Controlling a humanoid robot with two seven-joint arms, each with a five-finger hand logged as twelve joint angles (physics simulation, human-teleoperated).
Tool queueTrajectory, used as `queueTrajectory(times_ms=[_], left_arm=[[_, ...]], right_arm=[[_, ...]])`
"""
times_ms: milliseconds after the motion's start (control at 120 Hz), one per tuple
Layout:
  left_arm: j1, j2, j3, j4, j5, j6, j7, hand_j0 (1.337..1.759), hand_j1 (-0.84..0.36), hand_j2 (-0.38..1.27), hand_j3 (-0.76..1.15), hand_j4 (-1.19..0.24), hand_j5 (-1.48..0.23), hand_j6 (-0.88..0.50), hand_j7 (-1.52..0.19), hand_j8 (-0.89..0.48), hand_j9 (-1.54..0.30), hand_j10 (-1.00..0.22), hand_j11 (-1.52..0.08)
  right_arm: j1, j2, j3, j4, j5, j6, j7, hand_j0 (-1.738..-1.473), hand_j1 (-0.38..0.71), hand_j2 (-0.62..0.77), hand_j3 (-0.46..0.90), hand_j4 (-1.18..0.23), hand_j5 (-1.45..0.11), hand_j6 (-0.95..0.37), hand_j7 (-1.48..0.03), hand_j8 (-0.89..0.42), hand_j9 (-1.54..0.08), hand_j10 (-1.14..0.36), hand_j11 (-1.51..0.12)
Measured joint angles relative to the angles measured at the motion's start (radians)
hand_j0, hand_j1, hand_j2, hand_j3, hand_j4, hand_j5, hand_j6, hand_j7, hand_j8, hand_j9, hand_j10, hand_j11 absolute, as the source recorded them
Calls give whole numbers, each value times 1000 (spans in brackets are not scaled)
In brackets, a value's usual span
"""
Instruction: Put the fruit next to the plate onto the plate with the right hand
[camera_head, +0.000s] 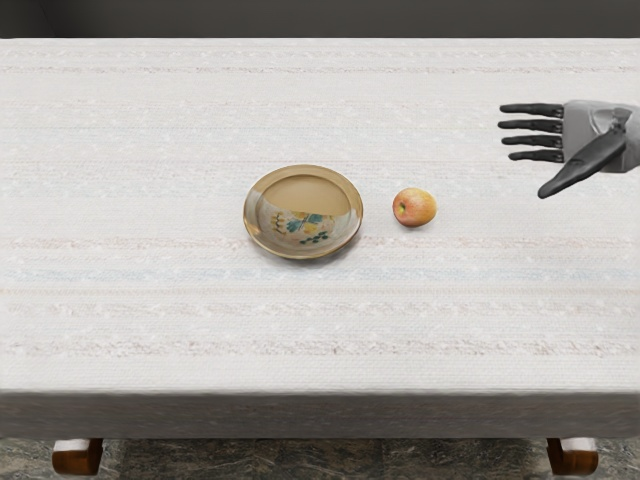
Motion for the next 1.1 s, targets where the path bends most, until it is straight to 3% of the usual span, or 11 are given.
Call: queueTrajectory(times_ms=[300,475,592,733,883,1100], left_arm=[[0,0,0,0,0,0,0,1658,60,49,0,-241,-313,-241,-313,-241,-313,-241,-313],[0,0,0,0,0,0,0,1658,60,49,0,-241,-313,-241,-313,-241,-313,-241,-313],[0,0,0,0,0,0,0,1658,60,49,0,-241,-313,-241,-313,-241,-313,-241,-313],[0,0,0,0,0,0,0,1658,60,48,0,-241,-313,-241,-313,-241,-313,-241,-313],[0,0,0,0,0,0,0,1658,60,48,0,-241,-313,-241,-313,-241,-313,-241,-313],[0,0,0,0,0,0,0,1658,60,48,0,-241,-313,-241,-313,-241,-313,-241,-313]], right_arm=[[30,11,0,10,-36,0,-10,-1658,-297,-8,0,-44,-57,-43,-58,-43,-57,-44,-57],[93,31,0,118,-146,0,-41,-1658,-297,-8,0,-44,-58,-44,-58,-44,-58,-44,-57],[127,78,0,149,-208,-113,-123,-1658,-297,-8,0,-45,-58,-45,-58,-45,-58,-45,-58],[145,150,-1,163,-267,-318,-164,-1658,-297,-8,0,-45,-58,-45,-58,-45,-58,-45,-58],[150,234,-10,211,-390,-551,-268,-1658,-296,-8,0,-46,-58,-46,-58,-46,-58,-46,-58],[268,386,-225,264,-444,-874,-339,-1658,-296,-8,0,-47,-59,-47,-59,-47,-59,-46,-59]])
